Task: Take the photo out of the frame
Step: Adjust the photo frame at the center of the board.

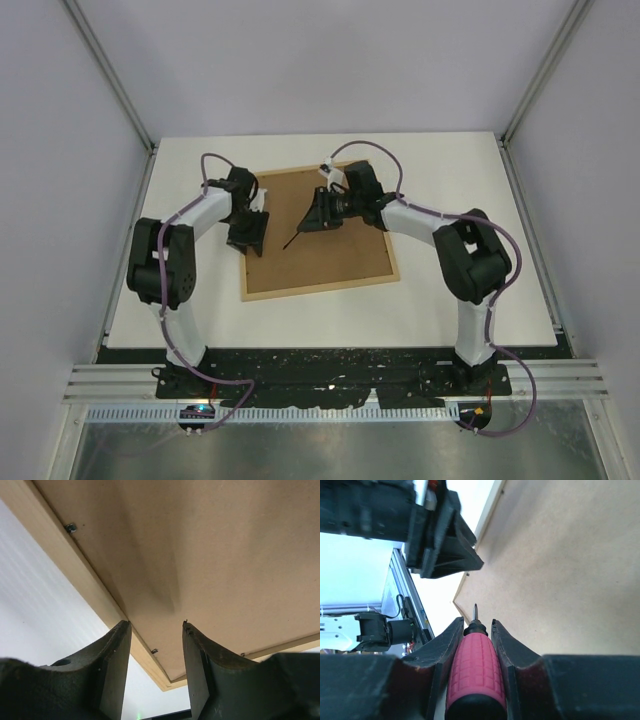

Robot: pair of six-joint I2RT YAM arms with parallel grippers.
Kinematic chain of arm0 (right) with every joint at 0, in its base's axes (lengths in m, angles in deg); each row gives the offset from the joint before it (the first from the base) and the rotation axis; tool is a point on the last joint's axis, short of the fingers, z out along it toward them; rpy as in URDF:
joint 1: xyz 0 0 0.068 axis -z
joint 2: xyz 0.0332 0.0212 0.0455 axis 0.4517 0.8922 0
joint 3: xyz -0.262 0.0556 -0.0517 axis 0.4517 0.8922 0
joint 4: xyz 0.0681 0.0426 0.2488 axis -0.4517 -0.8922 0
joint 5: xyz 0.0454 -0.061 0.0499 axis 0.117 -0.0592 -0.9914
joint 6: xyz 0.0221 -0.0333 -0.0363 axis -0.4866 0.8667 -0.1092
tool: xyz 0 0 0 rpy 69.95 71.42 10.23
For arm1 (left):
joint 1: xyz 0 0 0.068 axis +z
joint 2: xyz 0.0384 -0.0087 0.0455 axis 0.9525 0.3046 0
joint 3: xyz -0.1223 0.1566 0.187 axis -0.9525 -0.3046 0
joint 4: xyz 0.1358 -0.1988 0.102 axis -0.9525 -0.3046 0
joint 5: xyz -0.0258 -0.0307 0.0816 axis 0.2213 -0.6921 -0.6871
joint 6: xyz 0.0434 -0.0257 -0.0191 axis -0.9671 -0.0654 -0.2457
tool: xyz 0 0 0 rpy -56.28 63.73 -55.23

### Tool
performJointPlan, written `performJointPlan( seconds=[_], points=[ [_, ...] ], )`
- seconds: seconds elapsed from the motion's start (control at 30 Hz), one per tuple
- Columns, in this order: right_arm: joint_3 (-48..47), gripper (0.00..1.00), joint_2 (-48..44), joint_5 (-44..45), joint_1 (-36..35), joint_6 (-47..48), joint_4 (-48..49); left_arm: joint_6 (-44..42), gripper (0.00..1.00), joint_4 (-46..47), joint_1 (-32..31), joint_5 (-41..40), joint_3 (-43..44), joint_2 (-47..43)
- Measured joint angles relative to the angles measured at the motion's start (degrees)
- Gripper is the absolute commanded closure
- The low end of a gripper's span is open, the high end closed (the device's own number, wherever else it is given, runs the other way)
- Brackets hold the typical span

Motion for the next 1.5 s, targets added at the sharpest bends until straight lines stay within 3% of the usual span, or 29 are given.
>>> performJointPlan(
  seconds=[0.23, 0.6, 0.93, 1.3, 1.5],
  points=[
    [3.3, 0.92, -7.8, 0.2, 2.4, 1.4, 1.1, 1.4, 0.51, -0.4, -2.5, 0.1, 0.7, 0.7],
    [8.8, 0.92, -8.4, 0.0, 3.0, 2.4, 1.9, 5.1, 0.45, 0.9, -1.2, -6.6, -1.0, -3.9],
    [11.5, 0.92, -10.3, -0.9, 5.5, 2.5, 3.7, 11.3, 0.33, 4.3, 0.8, -0.5, -6.2, -4.0],
    [12.9, 0.92, -11.5, -3.8, 7.3, 2.4, 5.0, 14.8, 0.3, 5.9, 2.0, 0.9, -7.3, -4.9],
    [12.9, 0.92, -11.4, -5.2, 7.3, 2.2, 5.8, 15.5, 0.28, 6.1, -0.5, -5.3, -7.4, -5.0]
  ],
)
